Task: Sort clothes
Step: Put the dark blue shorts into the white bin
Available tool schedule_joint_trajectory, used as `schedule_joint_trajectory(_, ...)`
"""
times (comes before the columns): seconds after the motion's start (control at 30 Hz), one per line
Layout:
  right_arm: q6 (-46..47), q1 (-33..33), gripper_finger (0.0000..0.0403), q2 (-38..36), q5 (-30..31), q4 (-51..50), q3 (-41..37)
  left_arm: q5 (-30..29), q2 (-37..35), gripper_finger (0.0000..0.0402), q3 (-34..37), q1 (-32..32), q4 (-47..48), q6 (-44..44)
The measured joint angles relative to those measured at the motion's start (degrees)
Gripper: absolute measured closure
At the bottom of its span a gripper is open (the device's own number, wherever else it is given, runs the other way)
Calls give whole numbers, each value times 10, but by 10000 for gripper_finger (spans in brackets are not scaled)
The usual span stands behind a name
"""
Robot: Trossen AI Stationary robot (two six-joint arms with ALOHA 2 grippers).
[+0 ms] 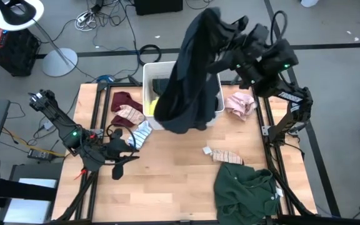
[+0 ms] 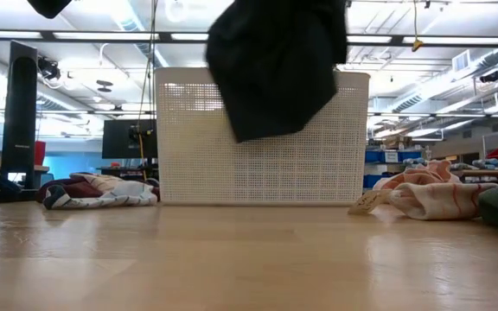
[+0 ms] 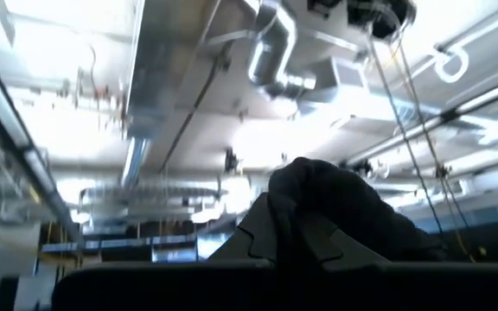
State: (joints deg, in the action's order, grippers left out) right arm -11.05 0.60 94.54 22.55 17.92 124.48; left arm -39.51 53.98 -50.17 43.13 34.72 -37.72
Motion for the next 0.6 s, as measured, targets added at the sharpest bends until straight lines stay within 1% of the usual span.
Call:
schedule_joint_trajectory(0.1, -12, -2, 401, 0, 0, 19, 6, 12, 0, 280, 0, 0, -1, -6)
schedule_joint_trajectory(0.27, -28, 9, 401, 0, -9, 19, 17, 4, 0, 280, 0, -8, 0, -25)
schedule_joint_trajectory(0.43, -18, 59, 401, 0, -108, 32, 21, 19, 0, 280, 0, -54, 0, -28)
schedule_joint_trajectory(0.53, 20, 98, 401, 1, -146, 31, 21, 41, 0, 280, 0, -92, -1, -8)
schedule_joint_trajectory(0.6, 48, 124, 401, 10, -174, 55, 21, 56, 0, 280, 0, -120, -1, 3)
